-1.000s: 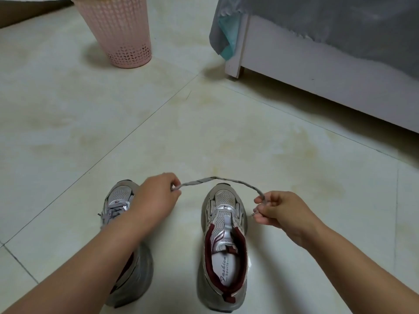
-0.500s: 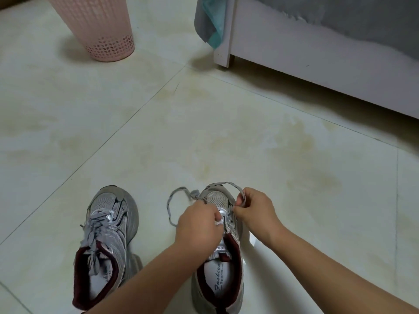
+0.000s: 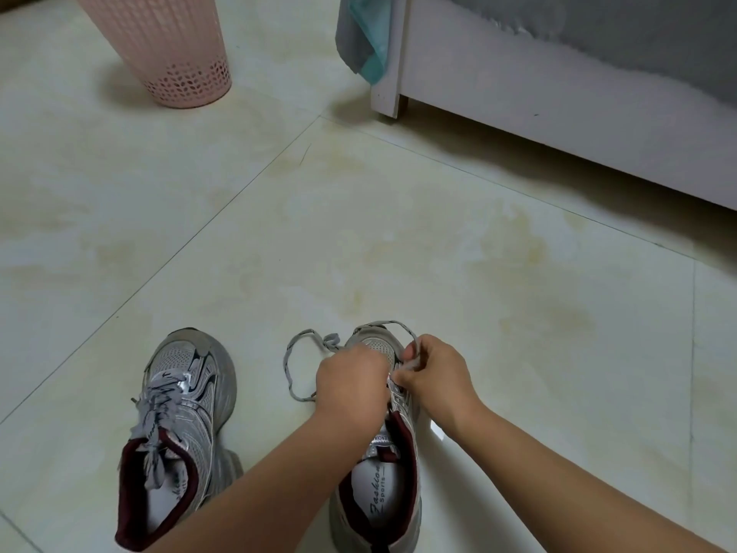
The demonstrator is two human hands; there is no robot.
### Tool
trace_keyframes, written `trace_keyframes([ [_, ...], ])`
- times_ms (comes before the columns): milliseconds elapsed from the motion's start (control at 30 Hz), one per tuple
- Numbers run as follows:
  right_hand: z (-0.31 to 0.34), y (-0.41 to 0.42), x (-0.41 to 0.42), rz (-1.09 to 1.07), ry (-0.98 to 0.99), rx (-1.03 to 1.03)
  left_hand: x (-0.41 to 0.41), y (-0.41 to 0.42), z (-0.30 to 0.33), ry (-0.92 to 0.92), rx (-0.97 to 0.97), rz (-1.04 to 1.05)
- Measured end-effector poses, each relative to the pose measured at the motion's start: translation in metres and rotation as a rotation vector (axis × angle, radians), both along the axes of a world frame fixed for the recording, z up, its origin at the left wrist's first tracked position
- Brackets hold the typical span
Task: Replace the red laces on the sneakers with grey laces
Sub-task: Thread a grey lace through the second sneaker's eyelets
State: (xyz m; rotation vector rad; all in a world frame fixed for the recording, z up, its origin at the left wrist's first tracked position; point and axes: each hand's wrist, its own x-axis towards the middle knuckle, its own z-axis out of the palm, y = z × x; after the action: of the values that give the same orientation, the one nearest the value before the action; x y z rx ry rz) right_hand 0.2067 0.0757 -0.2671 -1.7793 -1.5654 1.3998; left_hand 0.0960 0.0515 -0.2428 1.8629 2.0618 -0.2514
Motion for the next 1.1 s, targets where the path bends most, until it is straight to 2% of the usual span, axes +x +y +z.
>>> trace_keyframes([
  [267,-0.001,0.006,0.003,-0.027,0.083,-0.255,0.005,0.001,-0.006,0.064,-0.021,-0.135],
  [367,0.008,0.003,0.002,-0.020,0.094,-0.332,0.004,0.002,-0.005,0.047,-0.042,-0.165],
  [567,0.026,-0.010,0.002,0.125,0.065,-0.486,-0.005,0.005,-0.003,-0.067,-0.058,-0.263],
  [667,0.024,-0.016,0.001,0.219,0.009,-0.470,-0.013,0.008,-0.003,-0.143,-0.082,-0.326],
  [767,0.019,-0.022,-0.004,0.197,-0.090,-0.351,-0.020,0.012,0.002,-0.188,-0.142,-0.363],
  [900,0.016,-0.026,-0.005,0.138,-0.214,-0.258,-0.035,0.013,0.028,-0.440,-0.280,-0.315],
  [1033,0.016,-0.026,-0.006,0.151,-0.284,-0.229,-0.060,0.007,0.070,-0.937,-0.362,-0.073],
  [1100,0.018,-0.028,-0.009,0.172,-0.337,-0.178,-0.069,0.004,0.086,-1.112,-0.343,-0.019],
])
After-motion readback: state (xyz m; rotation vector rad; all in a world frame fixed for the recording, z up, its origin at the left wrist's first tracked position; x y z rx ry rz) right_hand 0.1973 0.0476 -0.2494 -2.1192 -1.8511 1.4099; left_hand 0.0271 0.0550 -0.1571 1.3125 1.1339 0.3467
